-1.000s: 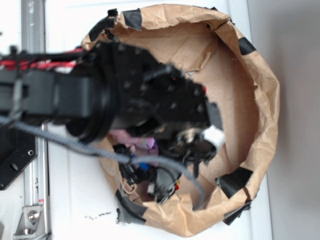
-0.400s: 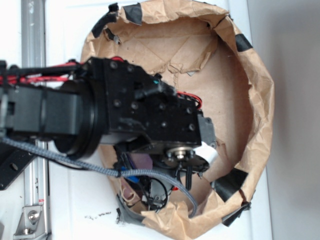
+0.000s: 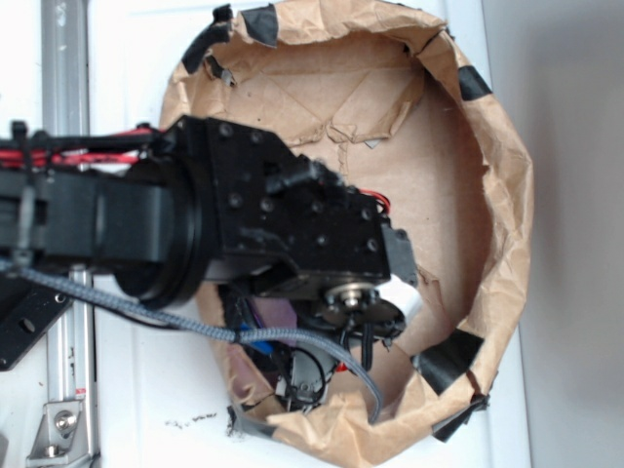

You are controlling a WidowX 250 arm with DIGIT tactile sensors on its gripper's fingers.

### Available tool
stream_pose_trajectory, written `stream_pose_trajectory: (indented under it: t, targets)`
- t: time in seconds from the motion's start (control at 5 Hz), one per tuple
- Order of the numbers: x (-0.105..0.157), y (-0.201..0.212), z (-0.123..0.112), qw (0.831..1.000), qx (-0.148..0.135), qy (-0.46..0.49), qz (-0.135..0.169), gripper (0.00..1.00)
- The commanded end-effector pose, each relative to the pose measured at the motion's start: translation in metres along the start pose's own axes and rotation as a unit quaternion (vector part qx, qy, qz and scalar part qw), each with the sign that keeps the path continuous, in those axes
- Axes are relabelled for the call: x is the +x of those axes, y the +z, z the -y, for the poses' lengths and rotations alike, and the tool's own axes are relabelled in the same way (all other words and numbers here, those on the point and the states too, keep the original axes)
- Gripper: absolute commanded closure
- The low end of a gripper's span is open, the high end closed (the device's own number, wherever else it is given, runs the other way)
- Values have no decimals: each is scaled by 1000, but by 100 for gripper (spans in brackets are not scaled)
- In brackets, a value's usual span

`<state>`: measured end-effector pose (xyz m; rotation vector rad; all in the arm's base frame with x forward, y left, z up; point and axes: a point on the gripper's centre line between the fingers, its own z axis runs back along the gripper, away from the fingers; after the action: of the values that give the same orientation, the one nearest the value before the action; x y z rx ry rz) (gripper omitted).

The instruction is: Grab the yellow duck.

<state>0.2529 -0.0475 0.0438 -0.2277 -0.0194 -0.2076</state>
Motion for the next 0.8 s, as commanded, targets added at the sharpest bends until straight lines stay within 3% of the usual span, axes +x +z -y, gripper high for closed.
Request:
stream_pose_trajectory:
  t: [0.0,0.4,0.6]
  targets:
    - [2,-6,10,996,-33,-63,56,0]
    - [11,-9,14,991,-38,-115,58,0]
    - [18,-15,17,994,-23,-106,33,0]
